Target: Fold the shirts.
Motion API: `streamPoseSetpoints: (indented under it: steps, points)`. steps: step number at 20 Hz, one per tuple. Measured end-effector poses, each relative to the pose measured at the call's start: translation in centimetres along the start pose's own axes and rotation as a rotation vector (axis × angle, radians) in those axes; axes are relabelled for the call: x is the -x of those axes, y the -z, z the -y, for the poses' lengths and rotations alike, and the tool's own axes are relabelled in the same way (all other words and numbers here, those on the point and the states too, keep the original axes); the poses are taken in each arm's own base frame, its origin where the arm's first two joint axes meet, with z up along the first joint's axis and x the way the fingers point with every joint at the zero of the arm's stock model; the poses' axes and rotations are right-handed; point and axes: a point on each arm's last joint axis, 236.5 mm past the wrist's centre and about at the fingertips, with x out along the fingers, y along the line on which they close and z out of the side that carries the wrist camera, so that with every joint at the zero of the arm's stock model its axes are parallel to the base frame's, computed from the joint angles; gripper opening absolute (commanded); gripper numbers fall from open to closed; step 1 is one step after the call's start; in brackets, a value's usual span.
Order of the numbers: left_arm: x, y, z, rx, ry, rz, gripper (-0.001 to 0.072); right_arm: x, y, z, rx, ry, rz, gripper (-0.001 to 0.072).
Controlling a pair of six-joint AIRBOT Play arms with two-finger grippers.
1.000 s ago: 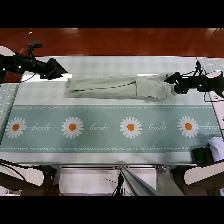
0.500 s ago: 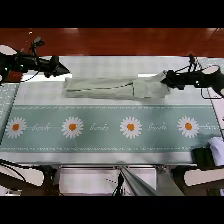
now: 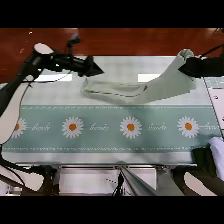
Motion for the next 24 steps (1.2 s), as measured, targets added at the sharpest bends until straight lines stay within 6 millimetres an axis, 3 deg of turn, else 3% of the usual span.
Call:
streamPoseSetpoints:
  steps: [4, 8, 14, 17, 19, 21, 24]
  points:
    - [-5.6, 3.3, 3.8, -0.068, 0.015, -0.070, 0.0019, 5.2, 1.3, -2.2, 0.043, 0.080, 0.040, 0.0039]
    - [-10.6, 7.7, 6.7, -0.112, 0.033, -0.156, 0.0019, 8.5, 2.8, -2.9, 0.037, 0.134, 0.060, 0.0040]
    - [-18.0, 16.6, 9.4, -0.130, 0.044, -0.317, 0.0019, 10.1, 4.1, -3.1, -0.006, 0.151, 0.047, 0.0040]
    - [-20.7, 19.7, 10.3, -0.096, 0.065, -0.350, 0.0018, 10.2, 4.3, -3.1, -0.018, 0.154, 0.044, 0.0040]
    - [-21.5, 20.0, 10.0, -0.087, 0.057, -0.345, 0.0018, 10.3, 4.3, -3.0, -0.023, 0.156, 0.046, 0.0040]
    - [-21.0, 18.0, 8.7, -0.082, 0.033, -0.299, 0.0018, 10.3, 4.3, -3.0, -0.023, 0.156, 0.048, 0.0039]
    - [-16.6, 10.9, 6.9, -0.069, 0.005, -0.161, 0.0018, 10.0, 4.2, -2.8, -0.005, 0.163, 0.040, 0.0039]
